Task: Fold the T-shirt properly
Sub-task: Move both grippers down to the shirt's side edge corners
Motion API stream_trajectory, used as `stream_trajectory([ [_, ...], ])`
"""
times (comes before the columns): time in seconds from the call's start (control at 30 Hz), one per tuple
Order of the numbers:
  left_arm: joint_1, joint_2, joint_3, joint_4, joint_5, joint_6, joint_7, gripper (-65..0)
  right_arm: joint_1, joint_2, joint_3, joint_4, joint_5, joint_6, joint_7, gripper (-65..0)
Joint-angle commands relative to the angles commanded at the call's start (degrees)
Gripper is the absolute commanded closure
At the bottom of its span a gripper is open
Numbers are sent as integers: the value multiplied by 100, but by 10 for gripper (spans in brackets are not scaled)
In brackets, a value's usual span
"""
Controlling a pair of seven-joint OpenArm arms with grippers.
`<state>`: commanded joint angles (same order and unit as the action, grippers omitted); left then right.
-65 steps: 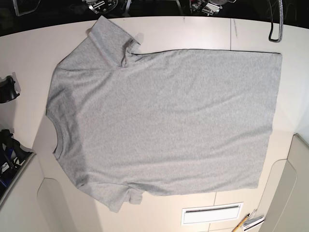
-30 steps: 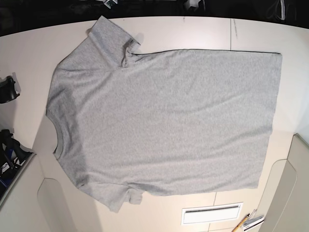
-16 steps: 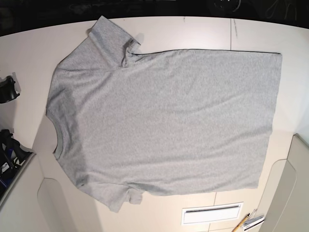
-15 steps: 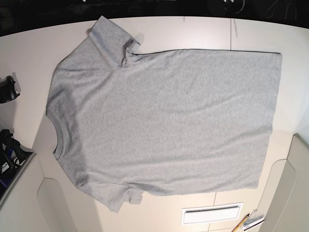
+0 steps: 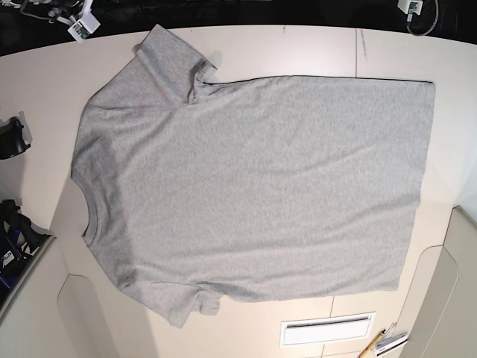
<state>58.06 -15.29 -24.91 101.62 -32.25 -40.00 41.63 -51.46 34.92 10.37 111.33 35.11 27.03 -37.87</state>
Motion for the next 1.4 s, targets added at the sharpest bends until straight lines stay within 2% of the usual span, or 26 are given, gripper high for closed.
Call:
stream_trajectory([
  [0.07,22,-2,-243,140,-195,0,44,-291,17,-2,299,232,205,46,-17,-222],
  [0.23,20,-22,-828,356,-647,0,223,-297,262,-68,949,713,275,-33,-15,-309],
  [0.3,20,-116,-1014,437,-828,0,271,-297,457,-83,1027,710,284,-160,-15,-336],
  [0.43,17,-289,-1399,542,-1217,0,546,-309,723,-343,1027,695,286,-175,-55,-404],
  [0.57,-31,-356,-1779,699,-1609,0,623,-398,1032,-693,1025,450,321,-175,-74,-404],
  [0.73,-293,-667,-1958,721,-1840,0,621,-402,1373,-977,1025,-339,623,-160,-195,-404],
  [0.77,-365,-732,-1976,723,-1915,0,621,-403,1419,-1021,1025,-463,654,-81,-271,-404],
  [0.9,-634,-986,-1976,715,-1980,231,452,-437,1478,-1167,1023,-566,761,-17,-354,-403],
  [0.97,-813,-1019,-1974,715,-1985,229,284,-437,1478,-1276,1023,-566,800,-17,-356,-403],
  [1.13,-1226,-1064,-1967,570,-2081,229,273,-437,1478,-1512,1010,-573,800,-17,-352,-403],
  [1.27,-1512,-1064,-1941,-70,-2328,229,271,-437,1502,-1576,986,-581,822,-15,-330,-403],
  [1.4,-1873,-1158,-1725,-717,-2326,226,278,-437,1593,-1637,962,-649,844,-13,-330,-403],
])
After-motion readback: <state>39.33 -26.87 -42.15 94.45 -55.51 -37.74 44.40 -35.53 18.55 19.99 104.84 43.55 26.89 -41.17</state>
